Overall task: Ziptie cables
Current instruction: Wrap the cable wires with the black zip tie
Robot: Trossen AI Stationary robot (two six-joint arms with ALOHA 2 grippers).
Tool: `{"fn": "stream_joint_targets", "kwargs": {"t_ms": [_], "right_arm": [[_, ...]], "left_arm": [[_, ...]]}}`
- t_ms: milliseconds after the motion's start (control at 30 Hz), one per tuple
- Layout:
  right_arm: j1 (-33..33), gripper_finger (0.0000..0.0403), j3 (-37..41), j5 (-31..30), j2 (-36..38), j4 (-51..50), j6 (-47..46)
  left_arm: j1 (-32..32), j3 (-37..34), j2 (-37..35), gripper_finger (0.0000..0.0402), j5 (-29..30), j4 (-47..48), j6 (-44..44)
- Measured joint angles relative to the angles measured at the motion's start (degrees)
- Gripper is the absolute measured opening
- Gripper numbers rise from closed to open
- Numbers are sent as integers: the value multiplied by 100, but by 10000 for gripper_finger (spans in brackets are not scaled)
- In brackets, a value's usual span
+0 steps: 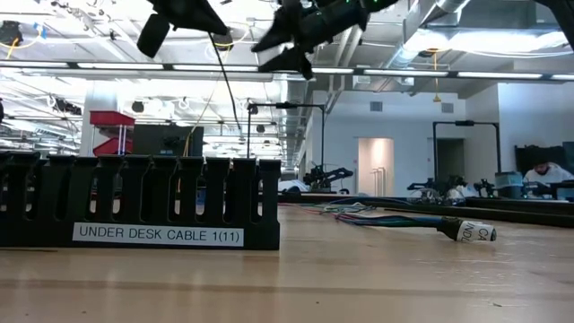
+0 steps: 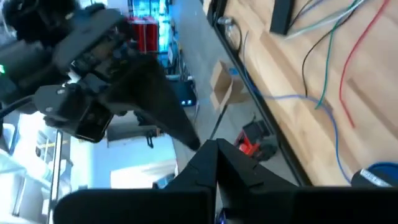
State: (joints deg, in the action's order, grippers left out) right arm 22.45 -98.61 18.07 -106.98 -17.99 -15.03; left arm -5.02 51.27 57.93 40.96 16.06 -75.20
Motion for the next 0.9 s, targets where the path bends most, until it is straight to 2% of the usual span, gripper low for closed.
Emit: {"fn": "stream_joint_targets", "kwargs": {"t_ms": [100,167,300,400,467,567,700,900], "right_arm": [[-18,217,786,315,-16,1964,-2120],[-44,215,1456,284,-24,3503,-3694],[-48,210,2836,-791,-23,6242,-6503],[-46,208,3506,-1653,-21,7120,-7702],[-110,208,3706,-1966,-20,7152,-7997],[-242,208,3760,-2077,-27,7152,-8232],[-196,208,3663,-2400,-20,7177,-8234],[-182,208,3491,-2415,-11,6949,-8204]], "left_arm": [[40,0,-19,0,133,-41,-46],[38,0,-65,0,200,-45,-116],[35,0,-85,0,333,-143,-304],[14,0,-122,0,410,-304,-462],[14,0,-112,0,406,-439,-564],[14,0,-92,0,384,-526,-666],[23,0,-44,0,285,-572,-667],[25,0,94,0,277,-872,-809]]}}
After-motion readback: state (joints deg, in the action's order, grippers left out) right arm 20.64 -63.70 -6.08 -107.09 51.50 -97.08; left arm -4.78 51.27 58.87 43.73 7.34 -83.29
